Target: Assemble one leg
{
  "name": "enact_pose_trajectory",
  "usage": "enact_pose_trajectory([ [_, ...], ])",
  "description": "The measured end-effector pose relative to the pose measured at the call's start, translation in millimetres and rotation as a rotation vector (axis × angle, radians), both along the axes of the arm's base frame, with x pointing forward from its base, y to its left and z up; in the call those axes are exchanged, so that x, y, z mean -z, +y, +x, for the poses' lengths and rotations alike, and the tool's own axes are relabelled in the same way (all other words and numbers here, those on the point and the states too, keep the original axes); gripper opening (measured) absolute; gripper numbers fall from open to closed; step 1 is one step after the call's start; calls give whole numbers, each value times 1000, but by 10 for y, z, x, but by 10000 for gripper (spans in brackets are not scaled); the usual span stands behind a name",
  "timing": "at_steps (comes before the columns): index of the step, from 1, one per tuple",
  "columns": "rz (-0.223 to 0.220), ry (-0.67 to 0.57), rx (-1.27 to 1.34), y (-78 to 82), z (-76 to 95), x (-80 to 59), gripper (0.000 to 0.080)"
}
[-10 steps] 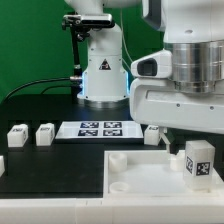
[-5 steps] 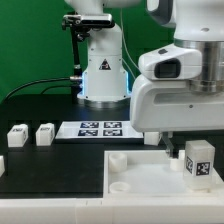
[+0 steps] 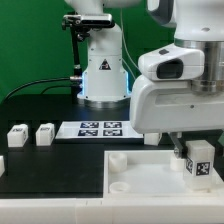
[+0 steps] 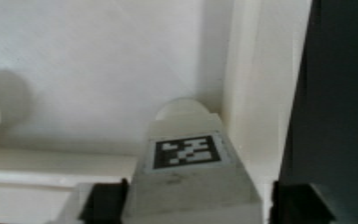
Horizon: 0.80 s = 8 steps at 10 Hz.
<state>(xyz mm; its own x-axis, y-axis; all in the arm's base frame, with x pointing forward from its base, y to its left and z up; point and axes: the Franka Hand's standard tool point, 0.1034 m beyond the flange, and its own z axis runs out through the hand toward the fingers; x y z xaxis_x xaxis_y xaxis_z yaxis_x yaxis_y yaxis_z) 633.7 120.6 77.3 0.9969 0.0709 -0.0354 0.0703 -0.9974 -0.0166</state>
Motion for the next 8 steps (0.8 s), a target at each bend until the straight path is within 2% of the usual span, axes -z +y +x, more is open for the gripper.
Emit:
enact_pose_trajectory([
  [1,-1,0,1,-11,2,1,290],
  [2,-1,0,2,-12,2,1,290],
  [4,10,-30,173,-17,-12,13,290],
  [8,43,-9,786,-19,-7,20,291],
])
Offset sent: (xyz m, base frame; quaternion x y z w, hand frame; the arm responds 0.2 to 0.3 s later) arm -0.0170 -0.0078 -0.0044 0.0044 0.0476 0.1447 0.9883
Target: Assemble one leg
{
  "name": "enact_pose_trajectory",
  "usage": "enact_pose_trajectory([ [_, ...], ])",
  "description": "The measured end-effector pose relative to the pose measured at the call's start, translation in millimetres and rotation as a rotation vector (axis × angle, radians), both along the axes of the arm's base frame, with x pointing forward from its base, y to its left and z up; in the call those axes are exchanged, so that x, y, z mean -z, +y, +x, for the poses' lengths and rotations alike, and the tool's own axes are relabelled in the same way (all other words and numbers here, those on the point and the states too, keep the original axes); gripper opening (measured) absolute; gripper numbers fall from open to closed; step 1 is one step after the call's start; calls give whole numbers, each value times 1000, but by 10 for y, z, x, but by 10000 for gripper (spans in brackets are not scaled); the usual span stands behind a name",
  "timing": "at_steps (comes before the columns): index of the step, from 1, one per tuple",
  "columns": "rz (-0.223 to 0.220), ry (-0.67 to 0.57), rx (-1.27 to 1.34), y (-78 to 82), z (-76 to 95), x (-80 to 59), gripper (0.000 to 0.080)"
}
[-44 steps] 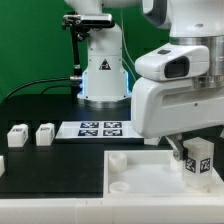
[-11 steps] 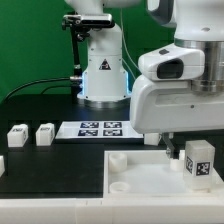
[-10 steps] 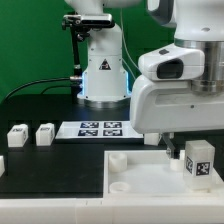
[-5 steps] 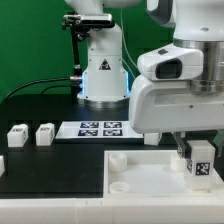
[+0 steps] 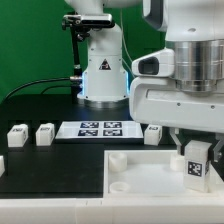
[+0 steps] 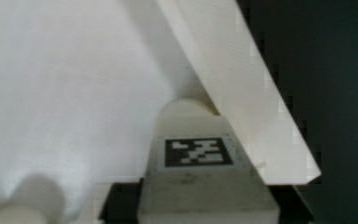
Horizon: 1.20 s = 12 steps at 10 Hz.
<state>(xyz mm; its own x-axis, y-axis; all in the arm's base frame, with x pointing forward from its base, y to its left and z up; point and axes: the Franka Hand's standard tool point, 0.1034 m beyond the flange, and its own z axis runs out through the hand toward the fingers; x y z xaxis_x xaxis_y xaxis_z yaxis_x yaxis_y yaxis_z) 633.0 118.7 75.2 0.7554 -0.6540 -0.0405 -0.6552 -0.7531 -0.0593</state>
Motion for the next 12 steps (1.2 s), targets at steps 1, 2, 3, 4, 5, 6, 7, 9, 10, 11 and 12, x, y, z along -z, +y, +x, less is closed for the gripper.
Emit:
enact_pose_trajectory([
  [1,5,15,148,5,7,1,291],
  [2,6,26,261,8,18,3,291],
  [3,14,35,372,7,23,4,291],
  [4,19,42,462,2,26,3,291],
  [5,27,48,529,7,30,2,291],
  [6,30,55,629,8,33,4,291],
  [7,30,55,625,8,33,5,291],
  [9,30,49,563,10,32,14,472],
  [10,30,47,534,9,30,27,587],
  [11,29,38,441,0,32,27,587],
  [12,25,28,314,-10,32,28,637],
])
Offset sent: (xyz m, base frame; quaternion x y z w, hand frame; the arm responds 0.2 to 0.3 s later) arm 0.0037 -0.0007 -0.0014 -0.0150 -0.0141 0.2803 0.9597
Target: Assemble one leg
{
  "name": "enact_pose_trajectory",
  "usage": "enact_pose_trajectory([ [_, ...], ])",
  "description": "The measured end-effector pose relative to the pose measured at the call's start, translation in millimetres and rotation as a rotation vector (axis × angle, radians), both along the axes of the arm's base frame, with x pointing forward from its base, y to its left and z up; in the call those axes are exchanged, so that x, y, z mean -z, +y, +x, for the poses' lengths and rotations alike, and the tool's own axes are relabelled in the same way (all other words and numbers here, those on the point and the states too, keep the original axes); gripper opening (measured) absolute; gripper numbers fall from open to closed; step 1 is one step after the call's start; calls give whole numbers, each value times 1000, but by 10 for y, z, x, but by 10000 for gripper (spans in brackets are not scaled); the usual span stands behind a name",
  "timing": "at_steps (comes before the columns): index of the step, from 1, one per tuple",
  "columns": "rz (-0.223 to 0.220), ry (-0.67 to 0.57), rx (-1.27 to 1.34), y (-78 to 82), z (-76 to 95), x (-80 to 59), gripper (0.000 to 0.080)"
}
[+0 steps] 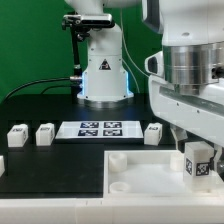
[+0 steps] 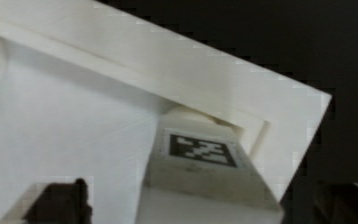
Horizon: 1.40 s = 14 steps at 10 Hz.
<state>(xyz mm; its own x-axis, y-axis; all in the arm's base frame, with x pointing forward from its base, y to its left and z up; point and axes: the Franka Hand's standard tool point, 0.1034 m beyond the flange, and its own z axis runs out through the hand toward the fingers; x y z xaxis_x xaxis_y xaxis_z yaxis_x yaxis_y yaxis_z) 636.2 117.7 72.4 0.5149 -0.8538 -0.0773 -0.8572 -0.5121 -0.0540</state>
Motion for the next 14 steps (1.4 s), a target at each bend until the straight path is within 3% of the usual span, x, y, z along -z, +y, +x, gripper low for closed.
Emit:
enact_pose_trajectory([
  [3,-3,-36,-384,-13,0,2,649],
  [5,-46,-53,-683,-14,10,-7,649],
  [7,-119,-52,-1032,28,30,-26,649],
  [9,-134,-48,-1264,3,36,-11,649],
  [10,-134,-49,-1252,3,37,-11,649],
  [11,-134,-49,-1252,1,37,-11,534],
  [12,-134,-49,-1252,1,37,-10,534],
  [13,-134,-50,-1253,1,37,-10,351],
  [14,-132,-52,-1253,20,36,-10,295],
])
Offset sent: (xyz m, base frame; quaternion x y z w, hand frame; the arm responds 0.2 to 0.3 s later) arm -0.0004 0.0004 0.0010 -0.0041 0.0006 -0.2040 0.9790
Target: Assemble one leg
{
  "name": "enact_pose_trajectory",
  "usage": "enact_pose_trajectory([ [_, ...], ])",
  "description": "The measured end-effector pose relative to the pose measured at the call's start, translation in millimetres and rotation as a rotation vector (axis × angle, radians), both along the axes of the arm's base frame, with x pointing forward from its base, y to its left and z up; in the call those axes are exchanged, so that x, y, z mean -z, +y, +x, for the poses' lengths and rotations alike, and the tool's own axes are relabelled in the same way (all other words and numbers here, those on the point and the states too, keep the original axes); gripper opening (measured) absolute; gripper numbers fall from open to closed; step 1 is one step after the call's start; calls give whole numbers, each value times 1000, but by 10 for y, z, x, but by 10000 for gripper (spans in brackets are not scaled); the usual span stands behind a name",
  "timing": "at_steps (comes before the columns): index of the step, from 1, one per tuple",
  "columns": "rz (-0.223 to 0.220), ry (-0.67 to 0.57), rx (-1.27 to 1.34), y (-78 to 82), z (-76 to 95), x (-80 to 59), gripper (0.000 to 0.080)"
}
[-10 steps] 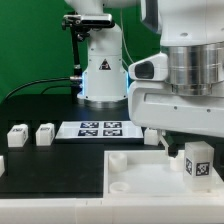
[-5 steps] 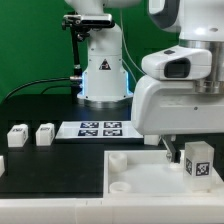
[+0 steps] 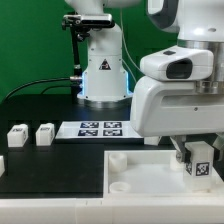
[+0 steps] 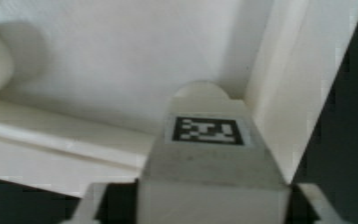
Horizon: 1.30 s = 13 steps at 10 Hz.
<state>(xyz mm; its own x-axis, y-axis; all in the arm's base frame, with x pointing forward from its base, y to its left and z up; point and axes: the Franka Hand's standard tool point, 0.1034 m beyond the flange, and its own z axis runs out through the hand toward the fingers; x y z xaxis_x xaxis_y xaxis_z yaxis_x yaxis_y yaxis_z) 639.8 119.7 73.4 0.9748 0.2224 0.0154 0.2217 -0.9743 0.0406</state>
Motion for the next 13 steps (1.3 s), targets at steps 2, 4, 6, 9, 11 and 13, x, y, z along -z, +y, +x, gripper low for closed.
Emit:
enact_pose_trajectory([
  [2,3,-1,50,8,-3,1,295],
  [4,19,-3,211,13,-12,9,295],
  [6,29,-7,521,10,-19,13,294],
  [9,45,2,877,0,-28,19,294],
  [11,63,8,1171,-9,-27,20,294],
  [13,78,20,1413,-14,-26,22,294],
])
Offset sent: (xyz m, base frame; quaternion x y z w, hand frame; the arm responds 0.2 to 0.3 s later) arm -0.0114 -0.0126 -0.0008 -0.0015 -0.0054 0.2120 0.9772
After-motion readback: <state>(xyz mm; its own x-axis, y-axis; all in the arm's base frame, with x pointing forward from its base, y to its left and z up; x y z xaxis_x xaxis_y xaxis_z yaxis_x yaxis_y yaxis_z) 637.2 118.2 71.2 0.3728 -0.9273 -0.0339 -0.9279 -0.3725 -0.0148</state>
